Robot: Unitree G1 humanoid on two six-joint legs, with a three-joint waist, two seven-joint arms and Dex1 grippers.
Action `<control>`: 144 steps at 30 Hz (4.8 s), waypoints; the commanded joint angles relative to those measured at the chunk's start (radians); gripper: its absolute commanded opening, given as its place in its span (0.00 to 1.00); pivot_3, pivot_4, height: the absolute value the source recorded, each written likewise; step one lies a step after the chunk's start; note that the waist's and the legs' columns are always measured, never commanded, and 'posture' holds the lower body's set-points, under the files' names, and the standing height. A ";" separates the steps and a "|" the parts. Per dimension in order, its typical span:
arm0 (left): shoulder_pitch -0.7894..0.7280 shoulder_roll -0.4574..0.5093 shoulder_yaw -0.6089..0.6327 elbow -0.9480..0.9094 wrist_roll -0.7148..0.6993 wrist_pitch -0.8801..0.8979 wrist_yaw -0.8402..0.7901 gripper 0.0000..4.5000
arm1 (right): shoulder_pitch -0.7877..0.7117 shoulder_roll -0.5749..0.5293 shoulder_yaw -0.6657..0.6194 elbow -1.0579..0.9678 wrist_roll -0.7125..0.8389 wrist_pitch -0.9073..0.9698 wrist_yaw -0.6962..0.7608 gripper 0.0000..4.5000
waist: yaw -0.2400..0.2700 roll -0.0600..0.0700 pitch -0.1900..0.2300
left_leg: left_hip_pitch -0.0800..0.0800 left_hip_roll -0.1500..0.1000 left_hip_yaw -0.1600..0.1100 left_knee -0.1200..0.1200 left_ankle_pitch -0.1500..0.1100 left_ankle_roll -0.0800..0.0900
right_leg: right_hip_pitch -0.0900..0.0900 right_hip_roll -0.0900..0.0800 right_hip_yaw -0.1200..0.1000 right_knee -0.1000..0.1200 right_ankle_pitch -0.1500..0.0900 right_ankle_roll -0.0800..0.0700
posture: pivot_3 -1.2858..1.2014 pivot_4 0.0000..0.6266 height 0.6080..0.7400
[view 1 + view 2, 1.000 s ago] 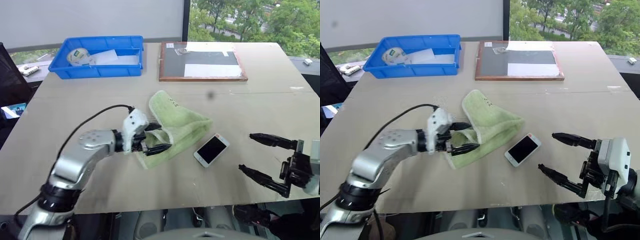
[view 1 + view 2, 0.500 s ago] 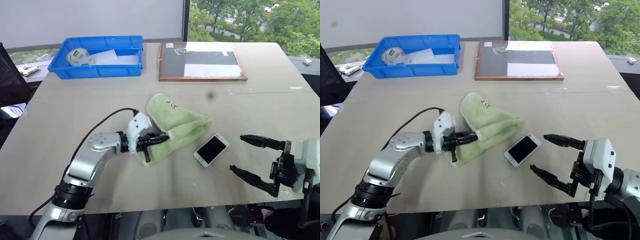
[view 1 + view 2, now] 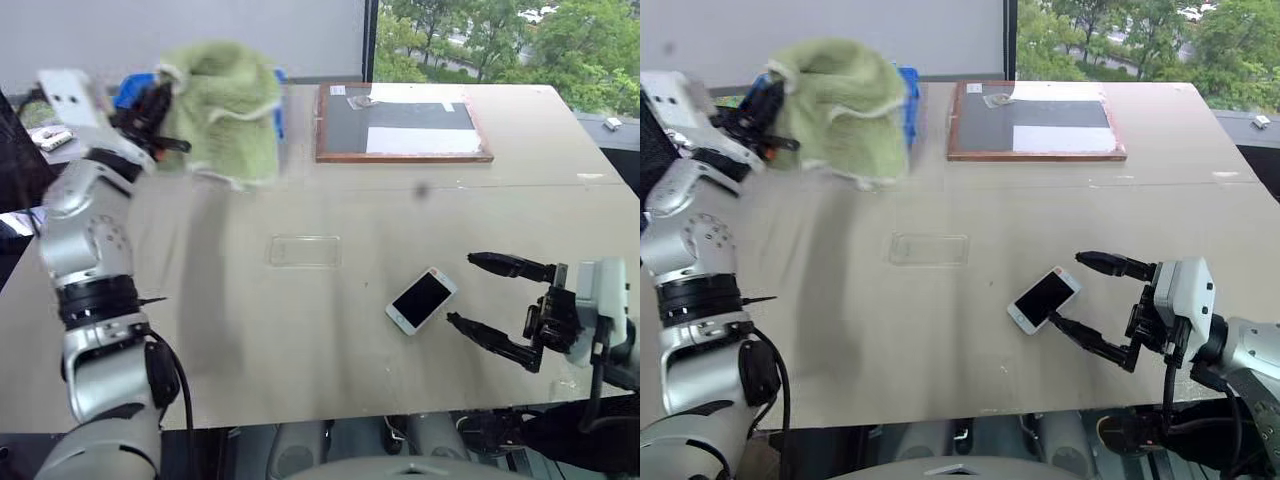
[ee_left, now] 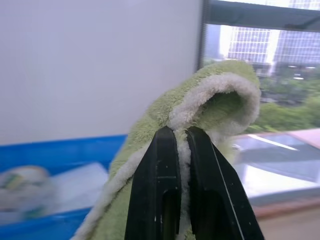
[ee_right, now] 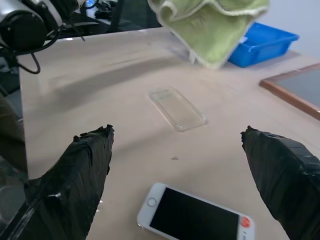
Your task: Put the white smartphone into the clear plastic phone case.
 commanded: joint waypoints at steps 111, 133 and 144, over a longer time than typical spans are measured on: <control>0.401 -0.021 -0.485 -0.653 -0.098 0.468 -0.427 0.99 | -0.532 0.276 0.130 0.046 -0.330 1.102 -0.314 1.00 | -0.007 -0.001 -0.001 | -0.004 0.002 0.001 -0.001 0.000 0.000 | -0.005 0.002 0.004 0.002 0.001 -0.002 | 0.52 0.24 1.00; 0.404 -0.004 -0.473 -0.651 -0.118 0.513 -0.419 0.99 | -0.588 0.756 0.173 0.259 -0.133 1.227 -0.993 1.00 | -0.037 -0.004 -0.007 | 0.002 0.003 0.001 0.000 0.000 0.000 | -0.003 0.001 0.006 0.005 -0.001 -0.006 | 0.52 0.24 1.00; 0.414 -0.004 -0.470 -0.651 -0.132 0.528 -0.423 0.99 | -0.700 0.605 0.416 0.397 -0.031 1.227 -1.227 1.00 | -0.065 -0.006 -0.008 | 0.013 0.003 0.001 -0.006 0.000 0.000 | 0.002 0.002 0.011 0.004 -0.001 -0.008 | 0.52 0.24 1.00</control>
